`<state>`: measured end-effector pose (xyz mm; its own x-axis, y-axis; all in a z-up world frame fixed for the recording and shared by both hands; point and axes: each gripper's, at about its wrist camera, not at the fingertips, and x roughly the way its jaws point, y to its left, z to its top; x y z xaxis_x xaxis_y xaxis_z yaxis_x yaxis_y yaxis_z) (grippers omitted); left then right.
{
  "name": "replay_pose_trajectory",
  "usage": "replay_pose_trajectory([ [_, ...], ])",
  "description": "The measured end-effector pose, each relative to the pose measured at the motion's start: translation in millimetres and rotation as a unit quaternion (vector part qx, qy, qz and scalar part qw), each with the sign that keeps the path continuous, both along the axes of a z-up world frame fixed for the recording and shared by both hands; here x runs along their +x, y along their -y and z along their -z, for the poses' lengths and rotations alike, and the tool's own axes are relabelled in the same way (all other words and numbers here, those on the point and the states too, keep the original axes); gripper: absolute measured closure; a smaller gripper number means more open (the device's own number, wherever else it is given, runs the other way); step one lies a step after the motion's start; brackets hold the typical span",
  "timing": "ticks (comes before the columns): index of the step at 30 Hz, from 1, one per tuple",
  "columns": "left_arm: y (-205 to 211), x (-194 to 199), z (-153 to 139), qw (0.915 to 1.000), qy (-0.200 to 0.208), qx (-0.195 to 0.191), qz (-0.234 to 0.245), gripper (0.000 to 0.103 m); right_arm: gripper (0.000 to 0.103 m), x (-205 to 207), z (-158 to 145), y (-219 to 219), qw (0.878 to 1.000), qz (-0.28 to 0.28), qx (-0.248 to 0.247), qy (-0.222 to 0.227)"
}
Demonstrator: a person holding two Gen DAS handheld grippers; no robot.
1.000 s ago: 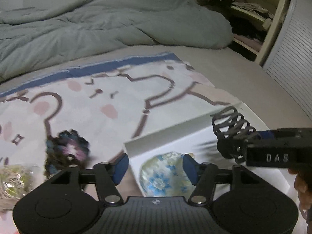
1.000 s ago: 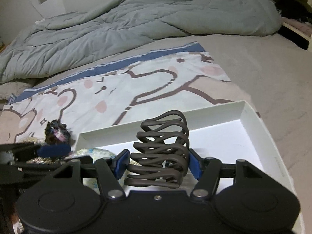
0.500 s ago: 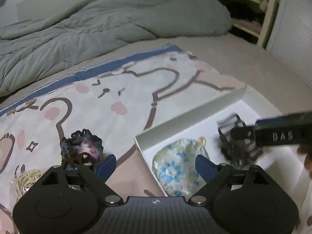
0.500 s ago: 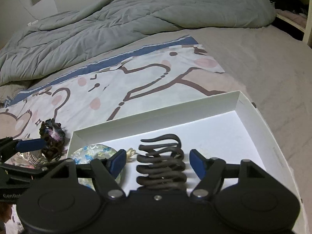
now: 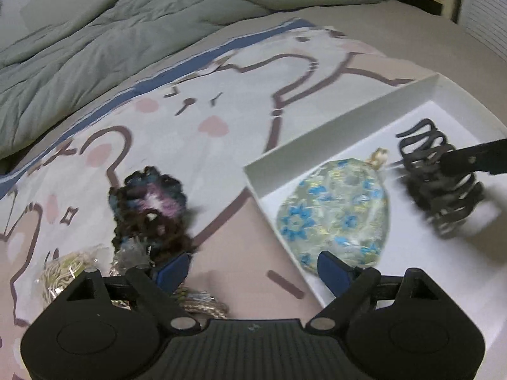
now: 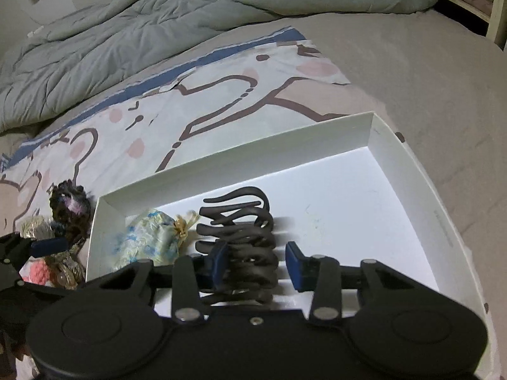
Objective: Organize objects
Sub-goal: 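Release the pouch with the left tool while the right tool drops the claw clip in the box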
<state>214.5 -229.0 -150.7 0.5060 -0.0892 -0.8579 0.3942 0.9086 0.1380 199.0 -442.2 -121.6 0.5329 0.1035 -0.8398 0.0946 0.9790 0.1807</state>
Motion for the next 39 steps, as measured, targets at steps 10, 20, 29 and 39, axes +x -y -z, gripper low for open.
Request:
replay_pose_trajectory([
  [10, -8, 2, -6, 0.9994, -0.004, -0.034, -0.006, 0.014, 0.069, 5, 7, 0, 0.999, 0.005, 0.037, 0.026],
  [20, -11, -9, -23, 0.9984, 0.011, -0.055, 0.001, 0.012, 0.069, 5, 1, -10, 0.999, 0.000, 0.016, 0.035],
  [29, -20, -27, -58, 0.9953, 0.036, -0.089, -0.010, 0.007, 0.069, -22, -42, -16, 0.997, -0.020, -0.014, 0.074],
  [39, -35, -58, -96, 0.9915, 0.063, -0.110, -0.028, 0.002, 0.049, -60, -82, -20, 0.994, -0.010, -0.034, 0.106],
])
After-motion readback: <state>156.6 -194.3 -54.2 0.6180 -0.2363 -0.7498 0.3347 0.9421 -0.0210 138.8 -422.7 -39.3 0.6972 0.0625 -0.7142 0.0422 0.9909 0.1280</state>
